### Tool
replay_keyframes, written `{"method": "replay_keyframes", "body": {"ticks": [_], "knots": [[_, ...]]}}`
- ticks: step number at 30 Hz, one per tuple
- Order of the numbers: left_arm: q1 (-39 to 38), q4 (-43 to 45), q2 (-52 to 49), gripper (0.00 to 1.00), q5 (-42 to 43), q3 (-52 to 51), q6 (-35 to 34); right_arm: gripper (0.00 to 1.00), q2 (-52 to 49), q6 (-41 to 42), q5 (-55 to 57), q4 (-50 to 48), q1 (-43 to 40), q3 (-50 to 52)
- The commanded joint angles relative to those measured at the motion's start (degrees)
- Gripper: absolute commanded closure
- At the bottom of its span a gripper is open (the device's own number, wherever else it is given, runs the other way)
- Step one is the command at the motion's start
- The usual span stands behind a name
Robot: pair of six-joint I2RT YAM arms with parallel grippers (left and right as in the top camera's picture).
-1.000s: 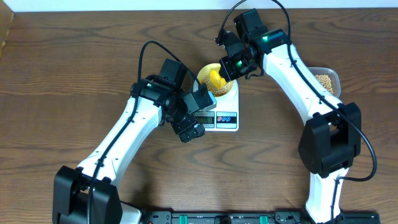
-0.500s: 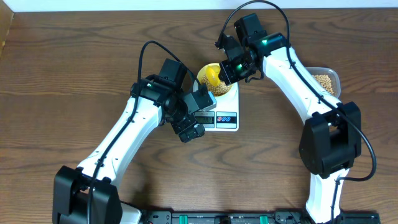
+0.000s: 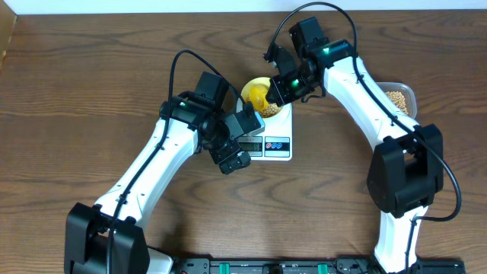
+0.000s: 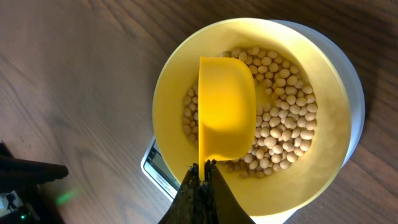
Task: Scoop item into bowl and weigh 50g on scale
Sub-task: 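Scoop a few soybeans out of the yellow bowl, then lift the scoop out of the bowl and hold it raised right of it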
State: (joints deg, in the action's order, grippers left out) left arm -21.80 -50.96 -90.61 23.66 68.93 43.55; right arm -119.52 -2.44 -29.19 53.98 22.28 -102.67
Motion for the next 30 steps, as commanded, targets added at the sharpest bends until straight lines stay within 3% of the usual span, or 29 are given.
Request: {"method": "replay_keyframes", "body": {"ticks": [1, 10, 22, 30], "knots": [[0.3, -0.1, -0.4, 0.02, 0.3, -0.1, 0.4, 0.99, 1.1, -0.9, -1.6, 0.0, -0.2, 0.2], [0.2, -0.1, -0.4, 0.02, 0.3, -0.1, 0.4, 0.99, 1.1, -0.8, -7.7, -0.5, -3.9, -0.9], [0.3, -0.1, -0.4, 0.02, 0.3, -0.1, 0.4, 0.99, 1.1, -5.4, -31.2, -0.4, -13.4, -1.7], [0.3, -0.1, -0.4, 0.02, 0.3, -0.1, 0.3, 0.99, 1.1, -6.3, -31.8, -0.9, -16.6, -1.7]]}}
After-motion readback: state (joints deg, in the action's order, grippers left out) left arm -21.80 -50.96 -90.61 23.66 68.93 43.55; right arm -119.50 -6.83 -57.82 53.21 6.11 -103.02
